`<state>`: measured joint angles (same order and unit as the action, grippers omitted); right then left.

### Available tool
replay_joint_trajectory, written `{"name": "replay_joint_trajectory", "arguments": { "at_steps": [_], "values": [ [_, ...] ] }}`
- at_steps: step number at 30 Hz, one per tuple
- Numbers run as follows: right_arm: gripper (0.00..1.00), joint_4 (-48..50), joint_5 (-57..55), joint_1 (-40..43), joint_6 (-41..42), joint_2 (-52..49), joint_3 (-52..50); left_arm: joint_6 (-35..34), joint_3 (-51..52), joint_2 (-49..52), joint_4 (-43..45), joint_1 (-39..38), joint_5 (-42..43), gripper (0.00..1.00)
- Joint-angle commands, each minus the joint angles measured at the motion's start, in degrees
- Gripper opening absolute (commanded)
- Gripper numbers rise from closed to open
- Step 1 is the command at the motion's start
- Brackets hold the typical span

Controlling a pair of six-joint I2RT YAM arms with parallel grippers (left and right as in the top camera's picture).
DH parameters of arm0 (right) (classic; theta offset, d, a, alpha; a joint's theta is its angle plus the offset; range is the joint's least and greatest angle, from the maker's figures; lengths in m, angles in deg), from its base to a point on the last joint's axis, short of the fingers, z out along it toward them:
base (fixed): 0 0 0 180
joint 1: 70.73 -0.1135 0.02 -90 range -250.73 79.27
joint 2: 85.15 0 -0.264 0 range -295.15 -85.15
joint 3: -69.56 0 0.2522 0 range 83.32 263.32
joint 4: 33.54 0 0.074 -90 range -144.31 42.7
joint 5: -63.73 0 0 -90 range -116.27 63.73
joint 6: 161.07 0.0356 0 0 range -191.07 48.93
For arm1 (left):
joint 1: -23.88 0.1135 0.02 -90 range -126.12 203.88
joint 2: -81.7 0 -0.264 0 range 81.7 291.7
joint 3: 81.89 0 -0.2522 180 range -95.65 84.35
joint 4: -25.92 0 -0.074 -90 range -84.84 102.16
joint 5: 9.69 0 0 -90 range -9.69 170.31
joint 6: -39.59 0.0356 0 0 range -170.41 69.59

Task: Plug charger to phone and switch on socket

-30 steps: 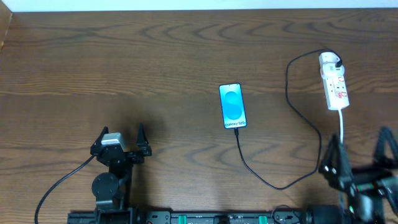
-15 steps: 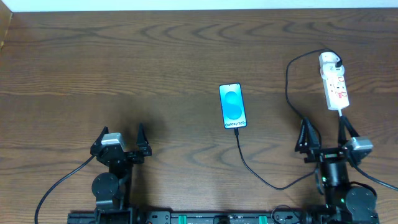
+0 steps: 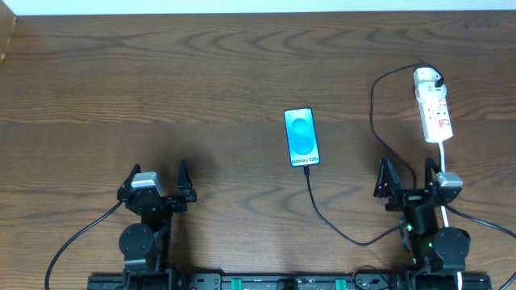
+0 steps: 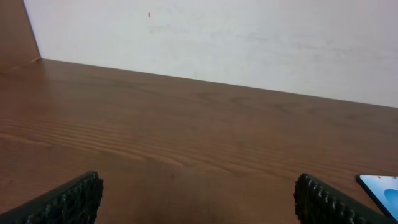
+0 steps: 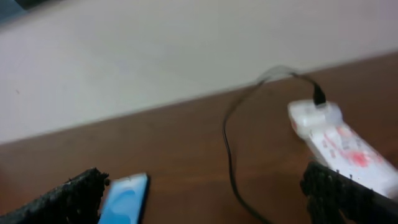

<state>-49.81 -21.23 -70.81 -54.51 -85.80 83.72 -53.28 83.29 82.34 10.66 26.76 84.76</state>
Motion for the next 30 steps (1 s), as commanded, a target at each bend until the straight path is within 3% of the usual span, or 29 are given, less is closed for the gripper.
{"name": "replay_joint_trajectory", "arguments": {
  "at_steps": [1,26,30],
  "values": [
    [0.99,-1.51,-1.22,0.42,0.57,-0.04,-0.09,0.72,0.83,-0.26,-2.08,-0.07,1.55,0.98],
    [0.99,-1.62,-2.12,0.42,0.52,-0.09,-0.09,0.72,0.83,-0.26,-2.08,-0.07,1.55,0.98],
    [0.99,-1.68,-1.92,0.44,-7.50,0.39,-0.09,0.72,0.83,-0.26,-2.08,-0.07,1.55,0.98]
  ]
}}
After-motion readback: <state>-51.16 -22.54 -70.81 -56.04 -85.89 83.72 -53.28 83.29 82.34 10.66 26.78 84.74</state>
